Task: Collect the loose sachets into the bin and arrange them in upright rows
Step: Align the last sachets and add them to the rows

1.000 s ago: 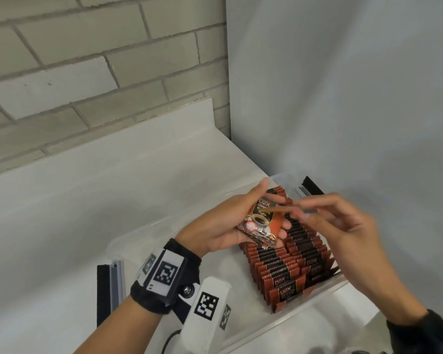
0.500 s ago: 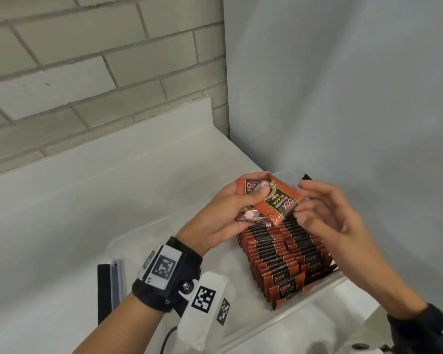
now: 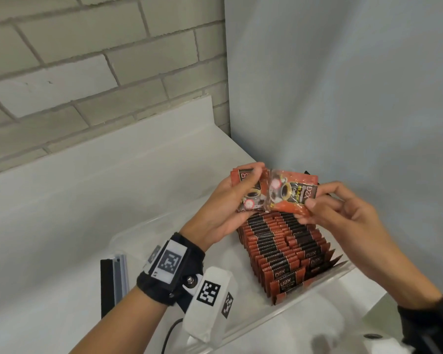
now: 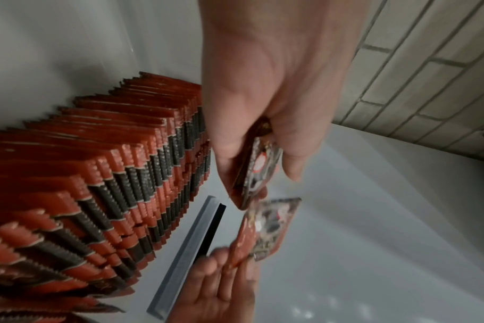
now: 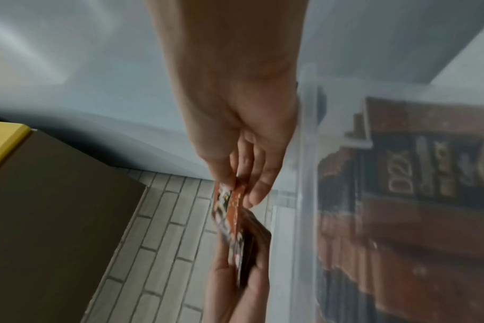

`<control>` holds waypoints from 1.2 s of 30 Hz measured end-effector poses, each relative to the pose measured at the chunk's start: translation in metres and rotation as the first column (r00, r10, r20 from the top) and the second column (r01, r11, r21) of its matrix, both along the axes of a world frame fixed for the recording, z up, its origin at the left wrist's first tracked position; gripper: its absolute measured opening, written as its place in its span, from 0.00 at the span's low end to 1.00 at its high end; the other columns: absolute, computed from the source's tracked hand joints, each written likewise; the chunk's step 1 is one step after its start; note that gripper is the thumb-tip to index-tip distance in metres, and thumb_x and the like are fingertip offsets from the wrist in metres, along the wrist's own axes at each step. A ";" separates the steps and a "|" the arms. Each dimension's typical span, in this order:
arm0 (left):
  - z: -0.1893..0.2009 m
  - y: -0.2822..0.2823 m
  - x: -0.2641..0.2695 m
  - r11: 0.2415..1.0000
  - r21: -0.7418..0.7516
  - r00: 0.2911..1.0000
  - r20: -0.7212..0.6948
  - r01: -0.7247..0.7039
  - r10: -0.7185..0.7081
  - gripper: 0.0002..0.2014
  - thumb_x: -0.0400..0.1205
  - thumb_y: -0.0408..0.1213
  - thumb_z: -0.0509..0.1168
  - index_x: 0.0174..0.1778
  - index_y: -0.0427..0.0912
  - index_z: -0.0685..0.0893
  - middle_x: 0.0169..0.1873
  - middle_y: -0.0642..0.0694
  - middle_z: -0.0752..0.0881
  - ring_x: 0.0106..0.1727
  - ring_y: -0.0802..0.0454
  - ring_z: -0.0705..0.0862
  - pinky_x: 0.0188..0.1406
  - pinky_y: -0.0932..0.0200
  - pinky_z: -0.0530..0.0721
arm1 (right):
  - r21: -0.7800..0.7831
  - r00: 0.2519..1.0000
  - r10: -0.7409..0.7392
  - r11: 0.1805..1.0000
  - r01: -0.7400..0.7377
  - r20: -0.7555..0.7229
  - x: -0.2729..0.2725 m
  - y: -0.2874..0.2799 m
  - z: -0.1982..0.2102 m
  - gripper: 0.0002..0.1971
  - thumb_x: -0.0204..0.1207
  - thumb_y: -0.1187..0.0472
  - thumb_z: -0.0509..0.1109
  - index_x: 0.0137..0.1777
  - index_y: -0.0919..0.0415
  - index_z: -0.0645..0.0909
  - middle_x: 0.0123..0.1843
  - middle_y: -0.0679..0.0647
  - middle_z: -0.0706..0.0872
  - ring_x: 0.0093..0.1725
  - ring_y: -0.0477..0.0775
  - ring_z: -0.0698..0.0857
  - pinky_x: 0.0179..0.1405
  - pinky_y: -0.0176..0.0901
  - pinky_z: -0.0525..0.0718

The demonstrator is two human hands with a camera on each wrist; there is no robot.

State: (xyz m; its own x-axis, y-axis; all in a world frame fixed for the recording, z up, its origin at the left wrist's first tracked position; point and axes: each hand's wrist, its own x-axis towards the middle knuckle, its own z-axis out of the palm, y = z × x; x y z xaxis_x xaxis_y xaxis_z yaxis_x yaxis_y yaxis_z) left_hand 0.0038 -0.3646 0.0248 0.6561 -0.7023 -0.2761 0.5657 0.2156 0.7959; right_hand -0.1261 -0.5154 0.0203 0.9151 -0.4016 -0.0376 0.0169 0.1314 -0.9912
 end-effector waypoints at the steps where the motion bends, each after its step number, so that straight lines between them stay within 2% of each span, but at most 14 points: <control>1: 0.000 0.000 0.001 1.000 -0.011 1.000 -0.023 -0.005 0.005 0.18 0.79 0.38 0.65 0.65 0.38 0.78 0.54 0.34 0.87 0.54 0.43 0.87 0.58 0.49 0.85 | -0.047 0.999 0.034 0.998 -0.034 -0.004 -0.004 -0.004 0.004 0.11 0.69 0.60 0.72 0.49 0.65 0.80 0.42 0.63 0.91 0.38 0.55 0.90 0.41 0.32 0.85; 4: -0.001 0.000 0.004 0.996 -0.087 0.997 -0.080 0.011 -0.018 0.11 0.84 0.29 0.59 0.61 0.38 0.78 0.44 0.35 0.89 0.42 0.44 0.89 0.48 0.51 0.88 | -0.243 0.966 0.251 0.936 -0.257 -0.053 -0.017 -0.012 0.018 0.08 0.71 0.63 0.72 0.49 0.62 0.85 0.42 0.58 0.92 0.42 0.50 0.90 0.44 0.31 0.84; 6: 0.000 0.001 0.003 0.992 -0.125 0.995 -0.090 0.032 -0.044 0.13 0.83 0.25 0.56 0.63 0.36 0.76 0.45 0.34 0.88 0.41 0.43 0.89 0.45 0.51 0.90 | -0.371 0.902 0.405 0.822 -0.431 -0.149 -0.022 -0.015 0.026 0.06 0.71 0.56 0.73 0.47 0.52 0.87 0.45 0.52 0.93 0.47 0.48 0.90 0.47 0.30 0.83; 8: 0.001 0.002 0.002 0.987 -0.150 0.993 -0.097 0.050 -0.065 0.17 0.82 0.22 0.54 0.66 0.36 0.75 0.48 0.32 0.87 0.43 0.41 0.88 0.46 0.50 0.89 | -0.444 0.842 0.477 0.716 -0.539 -0.253 -0.023 -0.018 0.029 0.04 0.72 0.52 0.73 0.45 0.44 0.88 0.45 0.47 0.92 0.47 0.46 0.89 0.49 0.30 0.81; 11: 0.001 0.002 0.002 0.987 -0.151 0.992 -0.102 0.060 -0.076 0.21 0.81 0.20 0.52 0.70 0.34 0.72 0.51 0.30 0.86 0.49 0.38 0.87 0.50 0.49 0.89 | -0.481 0.745 0.542 0.571 -0.665 -0.388 -0.021 -0.019 0.029 0.05 0.74 0.55 0.73 0.46 0.42 0.88 0.45 0.42 0.91 0.48 0.45 0.88 0.49 0.32 0.82; 14: 0.000 0.002 0.001 0.988 -0.126 0.992 -0.080 0.084 -0.094 0.19 0.81 0.20 0.53 0.68 0.32 0.73 0.52 0.31 0.87 0.50 0.39 0.88 0.50 0.50 0.89 | -0.522 0.660 0.567 0.414 -0.746 -0.494 -0.017 -0.016 0.018 0.05 0.76 0.54 0.73 0.46 0.41 0.88 0.44 0.37 0.88 0.49 0.42 0.87 0.48 0.30 0.81; 17: -0.001 0.003 -0.001 0.993 -0.062 0.995 -0.008 0.102 -0.103 0.15 0.82 0.20 0.56 0.62 0.30 0.79 0.54 0.34 0.88 0.52 0.42 0.88 0.53 0.52 0.88 | -0.586 0.651 0.512 0.310 -0.749 -0.561 -0.013 -0.016 0.005 0.03 0.73 0.47 0.74 0.43 0.34 0.85 0.46 0.35 0.83 0.54 0.41 0.81 0.50 0.31 0.78; 20: 0.000 0.003 -0.002 0.993 -0.009 0.992 0.047 0.116 -0.115 0.11 0.81 0.20 0.60 0.56 0.31 0.84 0.53 0.39 0.89 0.55 0.45 0.88 0.57 0.53 0.86 | -0.612 0.632 0.530 0.243 -0.752 -0.566 -0.010 -0.015 0.001 0.02 0.72 0.48 0.75 0.42 0.37 0.85 0.48 0.36 0.83 0.56 0.42 0.77 0.51 0.30 0.74; 25: -0.001 0.003 -0.002 0.988 0.056 0.986 0.070 0.145 -0.149 0.12 0.79 0.20 0.64 0.56 0.34 0.84 0.51 0.41 0.90 0.51 0.47 0.90 0.52 0.55 0.88 | -0.583 0.609 0.512 0.236 -0.778 -0.605 -0.005 -0.013 0.000 0.05 0.71 0.49 0.77 0.43 0.36 0.84 0.45 0.36 0.83 0.52 0.39 0.77 0.49 0.34 0.78; 27: -0.001 0.002 -0.002 0.985 0.097 0.986 0.080 0.139 -0.147 0.13 0.78 0.20 0.66 0.57 0.33 0.84 0.51 0.39 0.90 0.49 0.46 0.89 0.52 0.54 0.88 | -0.581 0.588 0.527 0.204 -0.788 -0.613 -0.003 -0.012 -0.001 0.07 0.71 0.50 0.77 0.41 0.34 0.83 0.45 0.35 0.83 0.53 0.40 0.77 0.49 0.34 0.78; 29: -0.003 0.002 -0.003 0.981 0.141 0.984 0.100 0.135 -0.150 0.16 0.77 0.20 0.67 0.61 0.31 0.82 0.55 0.34 0.88 0.53 0.42 0.88 0.55 0.52 0.87 | -0.573 0.567 0.551 0.185 -0.798 -0.612 -0.002 -0.010 -0.003 0.10 0.72 0.51 0.77 0.37 0.32 0.82 0.44 0.33 0.83 0.52 0.40 0.77 0.49 0.31 0.76; 32: -0.004 0.002 -0.002 0.975 0.163 0.979 0.112 0.150 -0.170 0.17 0.76 0.21 0.68 0.61 0.31 0.82 0.55 0.34 0.88 0.53 0.42 0.88 0.57 0.51 0.87 | -0.562 0.564 0.566 0.202 -0.802 -0.602 -0.001 -0.009 -0.004 0.14 0.72 0.52 0.77 0.34 0.29 0.82 0.46 0.29 0.84 0.53 0.40 0.77 0.50 0.29 0.73; 34: -0.004 0.002 -0.002 0.972 0.166 0.976 0.115 0.166 -0.186 0.17 0.76 0.21 0.69 0.61 0.31 0.82 0.53 0.36 0.88 0.52 0.43 0.88 0.55 0.53 0.87 | -0.564 0.567 0.584 0.214 -0.798 -0.581 -0.001 -0.010 -0.004 0.14 0.72 0.53 0.77 0.34 0.29 0.83 0.46 0.32 0.85 0.53 0.42 0.78 0.50 0.29 0.74; 36: -0.005 0.001 -0.003 0.970 0.170 0.972 0.126 0.176 -0.198 0.18 0.76 0.21 0.69 0.63 0.30 0.81 0.52 0.36 0.89 0.51 0.44 0.89 0.52 0.54 0.88 | -0.570 0.602 0.581 0.267 -0.777 -0.549 -0.002 -0.012 -0.001 0.08 0.71 0.52 0.78 0.38 0.33 0.87 0.44 0.37 0.87 0.50 0.45 0.80 0.47 0.29 0.76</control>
State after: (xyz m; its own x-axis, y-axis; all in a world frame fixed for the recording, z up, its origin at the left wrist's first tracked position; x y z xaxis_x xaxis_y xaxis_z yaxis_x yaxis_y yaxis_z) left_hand 0.0013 -0.3632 0.0198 0.5573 -0.7714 -0.3072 0.4641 -0.0175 0.8856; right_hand -0.1280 -0.5277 0.0194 0.8695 0.3952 -0.2962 0.0911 -0.7177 -0.6904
